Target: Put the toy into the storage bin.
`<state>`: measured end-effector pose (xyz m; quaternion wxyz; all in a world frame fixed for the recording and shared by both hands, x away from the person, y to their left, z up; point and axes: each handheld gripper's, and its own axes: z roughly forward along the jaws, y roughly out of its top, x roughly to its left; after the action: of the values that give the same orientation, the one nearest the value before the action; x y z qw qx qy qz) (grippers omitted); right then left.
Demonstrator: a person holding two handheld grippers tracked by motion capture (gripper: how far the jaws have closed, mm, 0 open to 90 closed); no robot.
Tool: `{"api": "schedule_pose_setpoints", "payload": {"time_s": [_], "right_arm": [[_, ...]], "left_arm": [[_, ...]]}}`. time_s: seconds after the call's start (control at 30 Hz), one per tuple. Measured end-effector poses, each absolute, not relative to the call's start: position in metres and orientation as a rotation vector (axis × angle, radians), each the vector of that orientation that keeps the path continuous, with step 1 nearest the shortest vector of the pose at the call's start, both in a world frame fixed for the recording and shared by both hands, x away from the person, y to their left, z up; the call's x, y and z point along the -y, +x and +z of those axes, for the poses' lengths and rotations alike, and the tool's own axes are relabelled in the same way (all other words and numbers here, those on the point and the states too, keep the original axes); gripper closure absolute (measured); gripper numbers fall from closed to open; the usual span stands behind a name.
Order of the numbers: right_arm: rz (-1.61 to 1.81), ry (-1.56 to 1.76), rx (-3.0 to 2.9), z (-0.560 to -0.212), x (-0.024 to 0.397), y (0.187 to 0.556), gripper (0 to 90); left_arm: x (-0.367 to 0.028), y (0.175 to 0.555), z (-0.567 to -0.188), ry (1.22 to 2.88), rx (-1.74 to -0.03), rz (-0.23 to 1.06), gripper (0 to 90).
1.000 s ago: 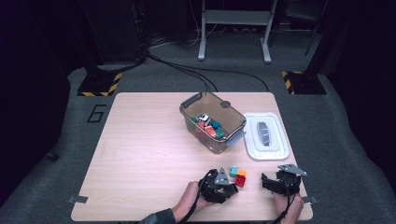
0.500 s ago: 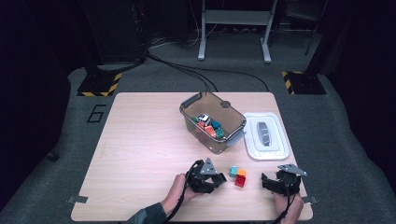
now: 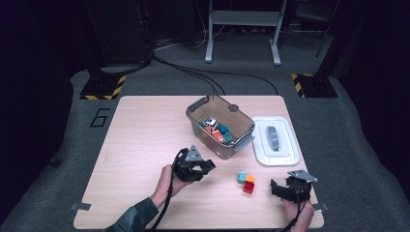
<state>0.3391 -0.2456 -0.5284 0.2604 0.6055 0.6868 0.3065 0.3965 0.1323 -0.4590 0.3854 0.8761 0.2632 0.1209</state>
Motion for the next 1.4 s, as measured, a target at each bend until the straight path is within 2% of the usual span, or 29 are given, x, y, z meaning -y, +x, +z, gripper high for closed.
{"api": "schedule_pose_setpoints", "payload": {"time_s": [0.4,0.93,1.13,1.4], "right_arm": [[0.830,1.639,-1.861,-0.528,0.246,0.339,10.3],[0.830,1.639,-1.861,-0.528,0.246,0.339,10.3],[0.830,1.639,-1.861,-0.528,0.246,0.339,10.2],[0.830,1.638,-1.862,-0.528,0.246,0.339,10.2]], "left_arm": [[-0.160,0.422,-0.429,2.214,-0.729,0.368,59.0],[-0.175,0.470,-0.372,2.147,-0.810,0.447,59.0],[-0.169,0.496,-0.352,2.143,-0.824,0.470,59.0],[-0.141,0.523,-0.350,2.196,-0.835,0.428,59.0]]}}
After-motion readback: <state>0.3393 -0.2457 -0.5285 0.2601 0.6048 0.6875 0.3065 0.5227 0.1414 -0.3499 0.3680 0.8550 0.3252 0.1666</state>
